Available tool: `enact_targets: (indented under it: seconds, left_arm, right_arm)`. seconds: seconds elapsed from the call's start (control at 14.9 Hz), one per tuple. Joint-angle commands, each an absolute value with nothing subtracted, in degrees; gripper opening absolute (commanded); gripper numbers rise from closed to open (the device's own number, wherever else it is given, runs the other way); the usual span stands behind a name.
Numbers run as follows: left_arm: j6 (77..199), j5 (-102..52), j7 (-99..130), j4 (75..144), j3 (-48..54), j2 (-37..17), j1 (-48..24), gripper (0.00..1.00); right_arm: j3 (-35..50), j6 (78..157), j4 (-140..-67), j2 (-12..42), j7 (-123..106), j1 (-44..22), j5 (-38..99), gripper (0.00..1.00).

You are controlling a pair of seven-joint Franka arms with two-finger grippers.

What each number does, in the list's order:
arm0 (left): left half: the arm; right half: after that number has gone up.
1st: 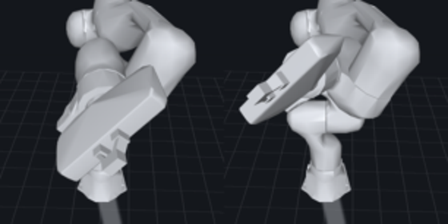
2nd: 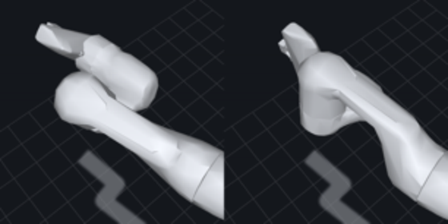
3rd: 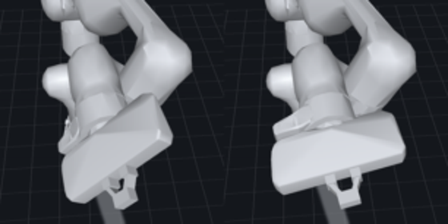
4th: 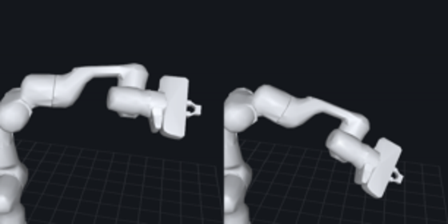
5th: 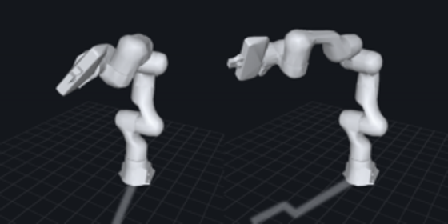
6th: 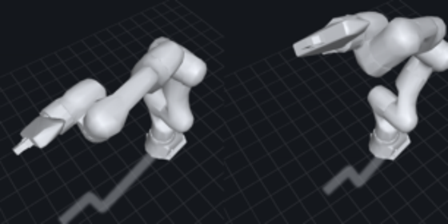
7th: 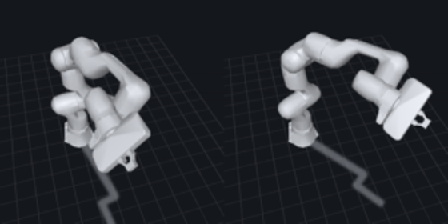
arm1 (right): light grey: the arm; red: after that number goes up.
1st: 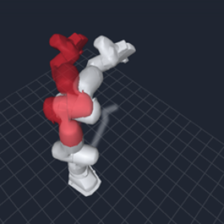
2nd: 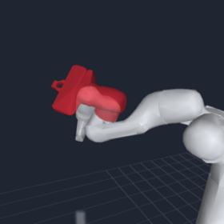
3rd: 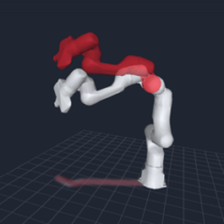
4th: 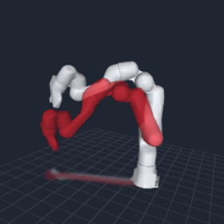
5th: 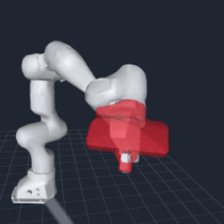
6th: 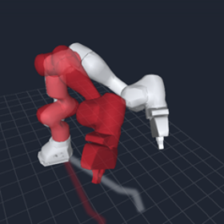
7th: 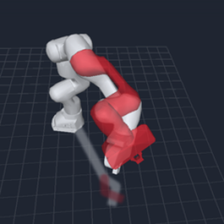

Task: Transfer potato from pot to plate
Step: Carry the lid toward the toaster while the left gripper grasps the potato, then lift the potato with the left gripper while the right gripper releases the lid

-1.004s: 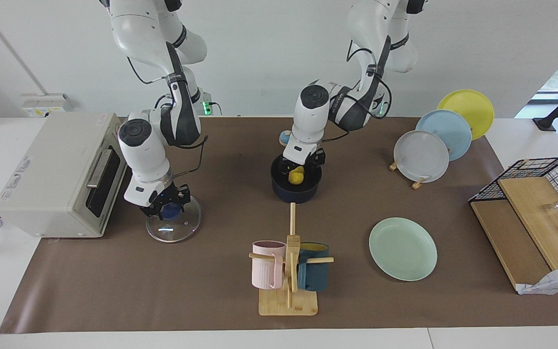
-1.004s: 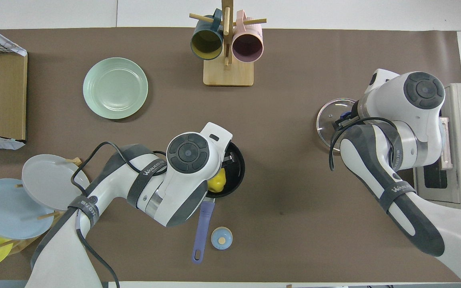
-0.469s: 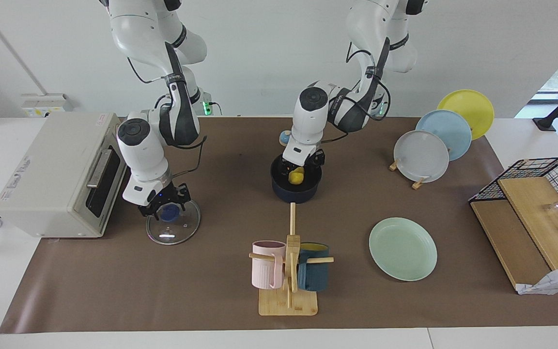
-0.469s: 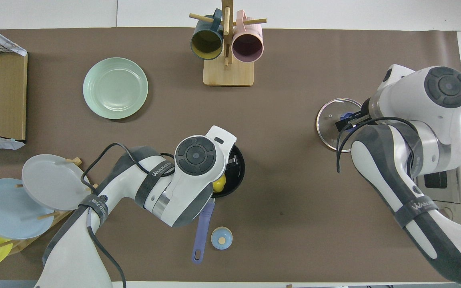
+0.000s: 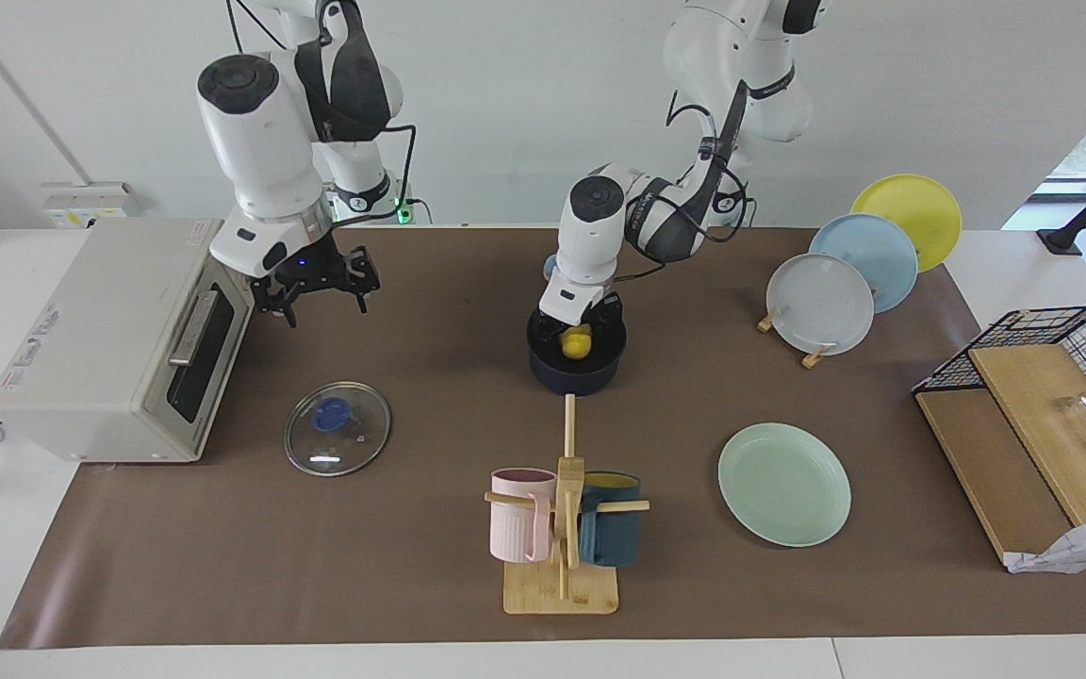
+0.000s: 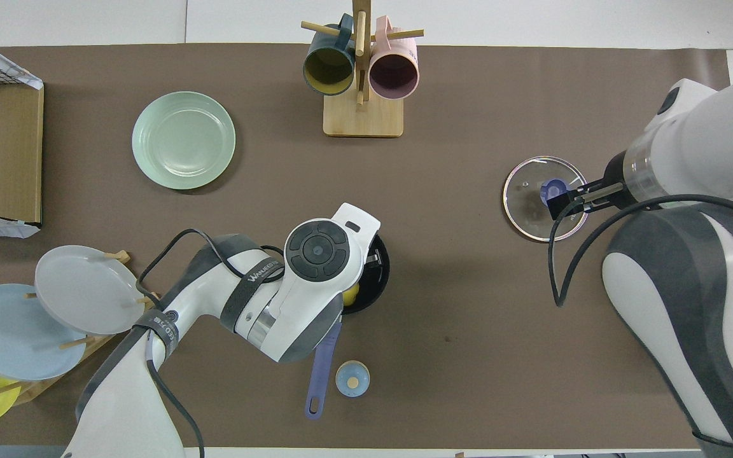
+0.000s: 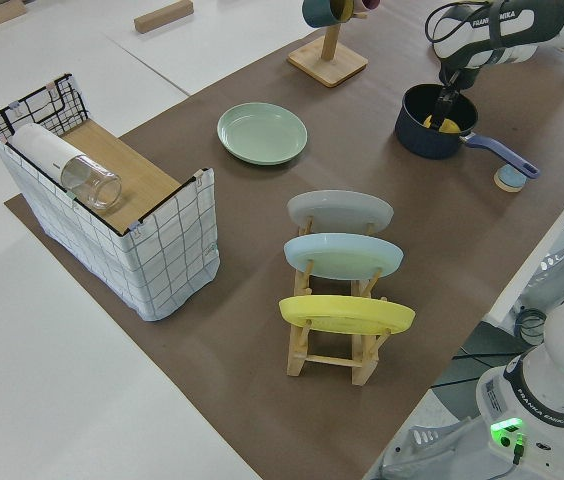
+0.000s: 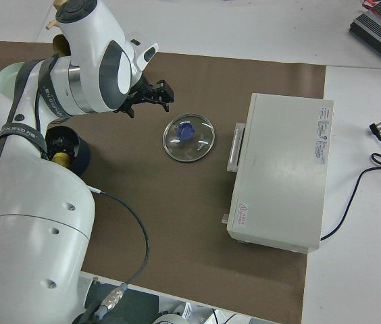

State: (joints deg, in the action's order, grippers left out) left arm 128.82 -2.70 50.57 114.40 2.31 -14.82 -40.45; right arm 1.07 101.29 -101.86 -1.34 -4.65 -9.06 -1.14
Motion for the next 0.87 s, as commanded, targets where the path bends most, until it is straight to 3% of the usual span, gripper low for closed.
enact_targets:
  seconds: [0.0,0.27,0.4,0.6,0.8]
  left_arm:
    - [129.99,-3.08,49.66,115.49,1.32,-14.5,-41.57,0.8]
    - [129.73,-3.08,48.43,115.93,1.32,-14.41,-41.4,0.19]
    - [129.55,-3.08,48.16,115.67,1.32,-14.41,-41.22,0.03]
    - [127.28,-3.08,47.99,114.7,1.23,-13.36,-40.87,0.0]
    - [119.65,-3.08,47.81,109.36,0.79,-10.56,-39.56,0.0]
  right_arm:
    - [1.14,94.86,-98.72,-3.6,-4.04,-8.61,1.14,1.0]
    - [1.23,87.64,-92.56,-3.43,-3.96,-8.7,1.14,1.0]
    - [1.14,86.31,-90.27,-2.38,-3.69,-8.26,0.53,1.0]
    - [0.27,83.33,-88.95,-2.02,-3.69,-7.12,0.09,1.0]
    - [0.09,83.23,-88.33,-1.76,-3.69,-5.71,0.27,1.0]
